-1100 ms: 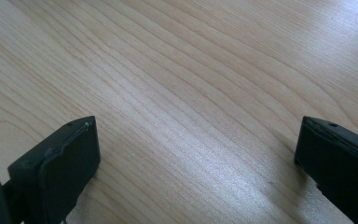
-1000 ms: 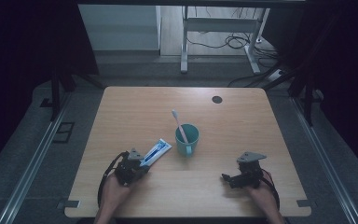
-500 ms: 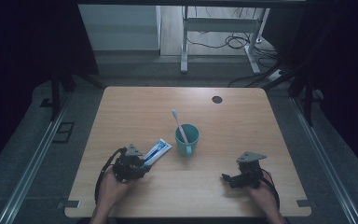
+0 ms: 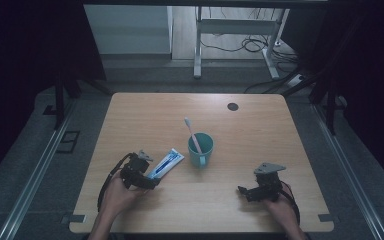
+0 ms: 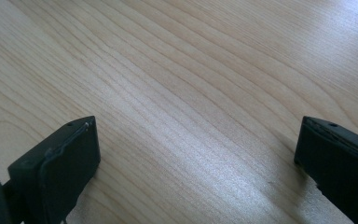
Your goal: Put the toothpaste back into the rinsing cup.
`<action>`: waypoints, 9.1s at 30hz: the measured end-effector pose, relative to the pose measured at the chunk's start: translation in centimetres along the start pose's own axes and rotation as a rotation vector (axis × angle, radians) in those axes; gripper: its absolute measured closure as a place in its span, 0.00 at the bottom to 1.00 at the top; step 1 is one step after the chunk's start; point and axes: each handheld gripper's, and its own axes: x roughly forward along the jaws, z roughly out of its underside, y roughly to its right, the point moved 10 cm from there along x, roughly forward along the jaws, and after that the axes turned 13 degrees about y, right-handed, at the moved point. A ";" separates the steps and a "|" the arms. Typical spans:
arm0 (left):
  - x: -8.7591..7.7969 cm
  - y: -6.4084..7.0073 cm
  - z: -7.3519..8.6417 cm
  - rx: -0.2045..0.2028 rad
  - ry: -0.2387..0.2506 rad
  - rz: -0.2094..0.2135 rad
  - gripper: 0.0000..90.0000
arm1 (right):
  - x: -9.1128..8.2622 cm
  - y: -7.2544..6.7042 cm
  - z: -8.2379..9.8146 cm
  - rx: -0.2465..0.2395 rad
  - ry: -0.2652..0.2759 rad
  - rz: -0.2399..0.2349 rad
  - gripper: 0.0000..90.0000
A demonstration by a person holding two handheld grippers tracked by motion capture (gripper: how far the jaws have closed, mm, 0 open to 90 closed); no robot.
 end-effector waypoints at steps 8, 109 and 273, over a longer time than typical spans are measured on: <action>1.0 -0.1 -0.2 0.020 -0.102 0.009 0.33 | 0.0 0.0 0.0 0.002 -0.001 0.000 0.00; -2.5 1.6 -5.8 0.094 0.035 0.136 0.80 | 0.0 0.0 0.0 -0.004 -0.001 -0.002 0.00; 7.3 6.9 -18.6 0.035 0.482 0.056 0.76 | 0.0 -0.1 0.0 -0.005 0.002 -0.008 0.00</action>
